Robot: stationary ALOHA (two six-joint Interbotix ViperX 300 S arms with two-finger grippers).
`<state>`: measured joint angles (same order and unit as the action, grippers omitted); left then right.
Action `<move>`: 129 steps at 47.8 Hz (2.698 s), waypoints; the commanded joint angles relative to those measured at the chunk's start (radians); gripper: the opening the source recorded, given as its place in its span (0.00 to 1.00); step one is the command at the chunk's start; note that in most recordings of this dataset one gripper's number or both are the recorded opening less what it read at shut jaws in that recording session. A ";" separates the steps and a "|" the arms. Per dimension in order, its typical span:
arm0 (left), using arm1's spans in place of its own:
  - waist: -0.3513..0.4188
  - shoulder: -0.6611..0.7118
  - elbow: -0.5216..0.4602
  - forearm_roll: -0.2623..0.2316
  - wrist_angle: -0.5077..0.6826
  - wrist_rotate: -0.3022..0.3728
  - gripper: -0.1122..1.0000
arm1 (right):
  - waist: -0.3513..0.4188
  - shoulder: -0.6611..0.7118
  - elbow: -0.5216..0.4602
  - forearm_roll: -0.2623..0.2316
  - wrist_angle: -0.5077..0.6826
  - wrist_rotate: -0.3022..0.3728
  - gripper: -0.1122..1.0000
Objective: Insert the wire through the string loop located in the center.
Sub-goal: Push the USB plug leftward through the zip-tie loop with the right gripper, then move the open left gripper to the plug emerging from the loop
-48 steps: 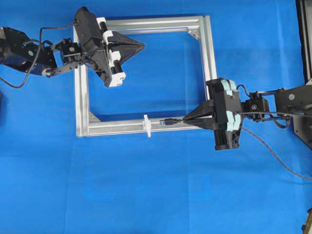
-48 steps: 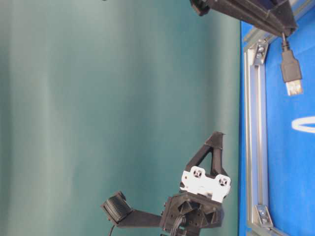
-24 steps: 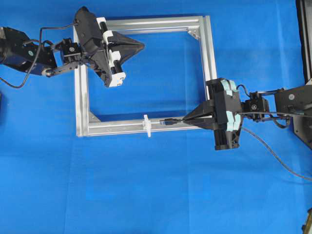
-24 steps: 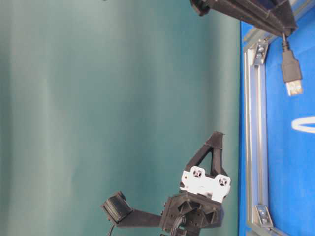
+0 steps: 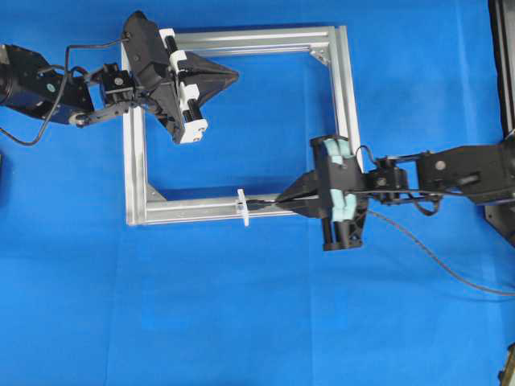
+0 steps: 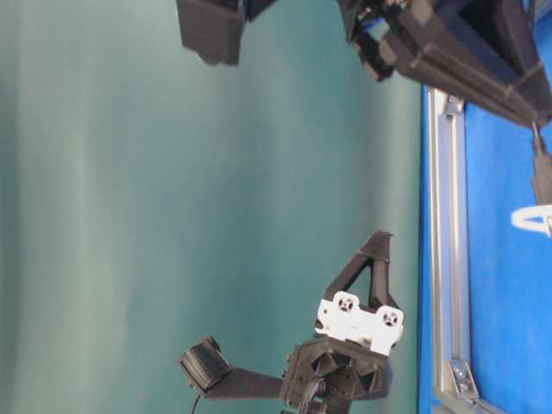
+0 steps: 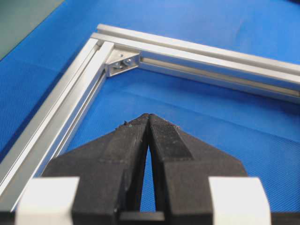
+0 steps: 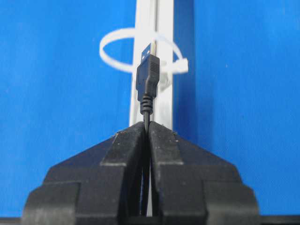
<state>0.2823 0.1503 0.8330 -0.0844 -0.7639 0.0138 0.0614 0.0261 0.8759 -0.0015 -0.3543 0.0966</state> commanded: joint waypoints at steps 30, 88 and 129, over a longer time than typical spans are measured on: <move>-0.003 -0.031 -0.015 0.002 -0.011 0.000 0.10 | 0.003 0.092 -0.146 0.000 -0.028 -0.002 0.08; -0.293 -0.081 0.066 0.002 -0.011 -0.123 0.10 | 0.008 0.103 -0.153 -0.002 -0.025 0.000 0.08; -0.399 -0.081 0.055 0.000 0.025 -0.153 0.18 | 0.006 0.103 -0.153 -0.002 -0.025 -0.002 0.08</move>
<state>-0.1166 0.0951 0.9035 -0.0859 -0.7378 -0.1350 0.0675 0.1442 0.7394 -0.0015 -0.3712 0.0966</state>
